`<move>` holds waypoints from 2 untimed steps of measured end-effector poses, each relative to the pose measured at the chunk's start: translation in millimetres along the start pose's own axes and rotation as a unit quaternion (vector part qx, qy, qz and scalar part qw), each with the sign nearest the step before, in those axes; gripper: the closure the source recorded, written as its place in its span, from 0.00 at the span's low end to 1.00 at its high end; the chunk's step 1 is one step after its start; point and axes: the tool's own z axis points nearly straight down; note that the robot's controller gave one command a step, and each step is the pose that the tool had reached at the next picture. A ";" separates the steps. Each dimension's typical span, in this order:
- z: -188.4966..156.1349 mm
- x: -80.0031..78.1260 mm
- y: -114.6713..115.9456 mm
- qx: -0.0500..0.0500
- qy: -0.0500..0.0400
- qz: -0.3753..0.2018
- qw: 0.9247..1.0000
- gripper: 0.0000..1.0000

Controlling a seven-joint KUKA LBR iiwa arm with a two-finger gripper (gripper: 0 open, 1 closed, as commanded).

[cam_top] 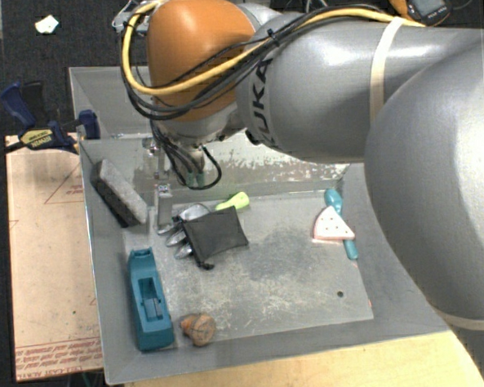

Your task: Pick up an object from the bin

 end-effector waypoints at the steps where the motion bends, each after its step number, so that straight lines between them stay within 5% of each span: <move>1: -5.5 -1.7 -1.3 -0.001 -0.004 0.002 1.000 0.00; 2: 72.8 14.6 -43.4 -0.001 -0.005 -0.039 0.999 0.00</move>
Offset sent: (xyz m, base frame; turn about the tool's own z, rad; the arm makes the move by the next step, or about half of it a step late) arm -0.0340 -0.0909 -0.1604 -0.1677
